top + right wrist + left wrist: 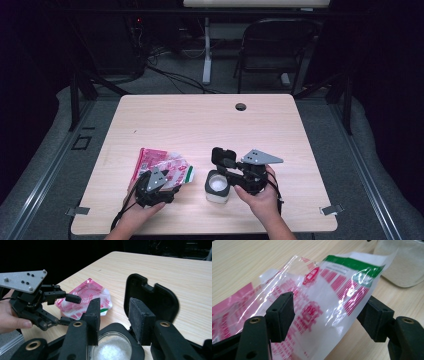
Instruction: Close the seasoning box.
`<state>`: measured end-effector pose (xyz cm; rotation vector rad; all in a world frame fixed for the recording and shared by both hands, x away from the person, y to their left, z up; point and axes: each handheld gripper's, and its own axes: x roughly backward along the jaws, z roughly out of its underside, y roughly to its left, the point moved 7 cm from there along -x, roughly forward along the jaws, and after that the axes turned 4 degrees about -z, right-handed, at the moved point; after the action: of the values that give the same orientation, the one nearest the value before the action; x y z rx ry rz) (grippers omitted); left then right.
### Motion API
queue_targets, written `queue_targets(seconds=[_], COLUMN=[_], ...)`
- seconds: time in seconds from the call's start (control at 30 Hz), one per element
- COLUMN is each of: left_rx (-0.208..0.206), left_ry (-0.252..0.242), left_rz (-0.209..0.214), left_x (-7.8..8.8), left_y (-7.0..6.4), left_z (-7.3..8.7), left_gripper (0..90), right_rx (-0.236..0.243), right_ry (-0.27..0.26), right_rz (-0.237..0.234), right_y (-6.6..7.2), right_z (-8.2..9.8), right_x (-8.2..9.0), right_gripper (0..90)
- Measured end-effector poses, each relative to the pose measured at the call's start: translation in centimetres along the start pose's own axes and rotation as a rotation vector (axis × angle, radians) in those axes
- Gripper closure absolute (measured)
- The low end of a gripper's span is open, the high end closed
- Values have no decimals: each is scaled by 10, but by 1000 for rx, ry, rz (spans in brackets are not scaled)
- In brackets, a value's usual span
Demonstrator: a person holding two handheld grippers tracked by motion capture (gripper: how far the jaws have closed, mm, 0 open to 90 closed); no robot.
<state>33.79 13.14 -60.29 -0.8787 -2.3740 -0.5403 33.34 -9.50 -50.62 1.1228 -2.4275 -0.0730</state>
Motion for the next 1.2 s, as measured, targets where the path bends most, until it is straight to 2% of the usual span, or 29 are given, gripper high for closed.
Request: queue_targets(seconds=[0.13, 0.23, 0.33, 0.47, 0.8, 1.03, 1.2], left_rx=[-17, -26, -27, -28, -48, -55, -41], left_ry=[1, 1, -9, -7, -6, -11, -18], left_rz=[25, 30, 34, 44, 62, 61, 53], left_x=[-5, -6, -7, -7, -6, -2, 3], left_y=[-8, -10, -11, -13, -24, -28, -25], left_z=[-6, -9, -13, -14, -11, -9, -9], left_gripper=[323, 329, 331, 331, 325, 324, 325], right_rx=[-11, -16, -37, -54, -50, -40, -38], right_ry=[-6, -11, -18, -23, -1, 9, 27], right_rz=[30, 44, 83, 108, 138, 136, 125], right_y=[-5, -7, -16, -25, -41, -45, -47], right_z=[1, 1, 3, 6, 12, 11, 11], right_x=[11, 16, 24, 26, 9, -1, -8], right_gripper=[671, 673, 673, 644, 541, 535, 535])
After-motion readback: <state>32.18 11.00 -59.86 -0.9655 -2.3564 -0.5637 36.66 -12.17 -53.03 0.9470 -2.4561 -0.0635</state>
